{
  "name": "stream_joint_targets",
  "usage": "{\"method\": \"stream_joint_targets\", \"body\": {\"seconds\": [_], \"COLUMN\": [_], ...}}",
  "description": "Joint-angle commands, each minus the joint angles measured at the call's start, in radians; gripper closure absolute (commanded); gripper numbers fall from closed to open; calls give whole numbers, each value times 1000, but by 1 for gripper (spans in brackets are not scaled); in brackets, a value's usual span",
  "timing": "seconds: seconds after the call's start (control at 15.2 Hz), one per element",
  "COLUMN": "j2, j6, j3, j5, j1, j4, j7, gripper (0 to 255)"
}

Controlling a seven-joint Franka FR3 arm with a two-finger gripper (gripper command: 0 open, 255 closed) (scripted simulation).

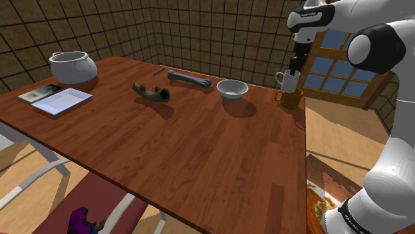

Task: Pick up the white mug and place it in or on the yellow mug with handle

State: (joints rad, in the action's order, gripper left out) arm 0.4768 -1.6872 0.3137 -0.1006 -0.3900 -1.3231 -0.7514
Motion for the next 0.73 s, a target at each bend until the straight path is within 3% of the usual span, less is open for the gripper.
{"method": "stream_joint_targets", "body": {"seconds": [0.0,0.2,0.46,0.66], "j2": [1,-1,35,35], "j6": [0,0,147,147], "j3": [0,0,0,0], "j5": [0,0,-7,-7], "j1": [0,0,-19,-19], "j4": [0,-1,182,182], "j7": [0,0,1,1], "gripper": [0,0,0,0]}}
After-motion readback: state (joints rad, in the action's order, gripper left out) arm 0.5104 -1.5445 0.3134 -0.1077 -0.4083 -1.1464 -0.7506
